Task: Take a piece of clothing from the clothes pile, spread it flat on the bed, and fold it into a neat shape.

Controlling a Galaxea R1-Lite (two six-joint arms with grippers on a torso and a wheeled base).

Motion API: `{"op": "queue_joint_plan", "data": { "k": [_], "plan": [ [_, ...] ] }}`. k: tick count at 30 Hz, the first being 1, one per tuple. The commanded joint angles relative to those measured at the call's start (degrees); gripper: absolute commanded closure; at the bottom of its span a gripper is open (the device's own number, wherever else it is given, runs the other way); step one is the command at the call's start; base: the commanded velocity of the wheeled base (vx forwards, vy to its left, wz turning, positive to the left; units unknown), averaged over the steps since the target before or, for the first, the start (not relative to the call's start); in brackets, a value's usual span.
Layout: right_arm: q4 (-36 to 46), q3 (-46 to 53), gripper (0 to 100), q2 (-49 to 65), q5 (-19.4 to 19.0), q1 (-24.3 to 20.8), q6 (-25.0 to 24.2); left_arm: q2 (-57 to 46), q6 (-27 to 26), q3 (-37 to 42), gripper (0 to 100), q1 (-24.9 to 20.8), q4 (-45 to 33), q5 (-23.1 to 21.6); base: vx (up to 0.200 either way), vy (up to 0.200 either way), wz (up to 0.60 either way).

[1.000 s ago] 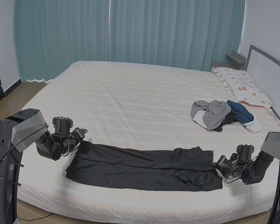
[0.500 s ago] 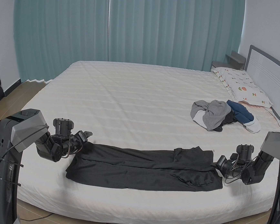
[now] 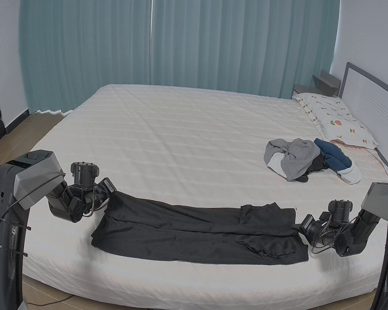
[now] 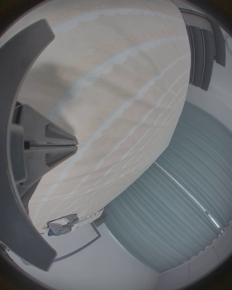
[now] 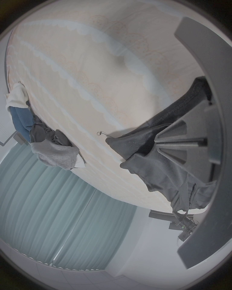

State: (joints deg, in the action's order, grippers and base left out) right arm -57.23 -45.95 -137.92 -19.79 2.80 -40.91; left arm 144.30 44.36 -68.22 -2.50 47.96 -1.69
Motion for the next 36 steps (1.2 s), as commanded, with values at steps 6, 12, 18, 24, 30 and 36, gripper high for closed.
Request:
{"op": "queue_joint_plan", "data": {
  "k": [6, 12, 18, 24, 30, 36],
  "plan": [
    [-2.8, 2.2, 100, 0.5, 0.0, -0.3, -1.5, 0.2, 0.1, -0.2, 100, 2.0, 1.5, 0.5, 0.000, 0.000, 0.00],
    [-2.7, 2.8, 100, 0.3, 0.1, -0.3, -1.3, 1.3, -0.2, -0.8, 100, 1.9, 1.6, 0.4, 0.000, 0.000, 0.00],
    [-2.8, 3.1, 100, 0.1, 0.3, -0.4, -1.1, 2.5, -0.2, -2.6, 100, 1.9, 1.1, 0.3, 0.000, 0.000, 0.00],
    [-2.8, 3.1, 100, 0.0, 0.7, -1.0, -0.7, 2.3, -0.2, -2.8, 100, 1.7, 0.9, 0.0, 0.000, 0.000, 0.00],
    [-2.8, 4.4, 0, 1.1, 0.9, -1.0, -0.7, 1.8, -0.2, -1.6, 0, 1.6, 0.8, -0.1, 0.000, 0.000, 0.00],
    [-2.2, 6.2, 0, 7.7, 0.6, 1.6, -1.4, -5.3, 0.2, 6.5, 0, 3.2, 1.1, -1.3, 0.000, 0.000, 0.00]
  ]
}}
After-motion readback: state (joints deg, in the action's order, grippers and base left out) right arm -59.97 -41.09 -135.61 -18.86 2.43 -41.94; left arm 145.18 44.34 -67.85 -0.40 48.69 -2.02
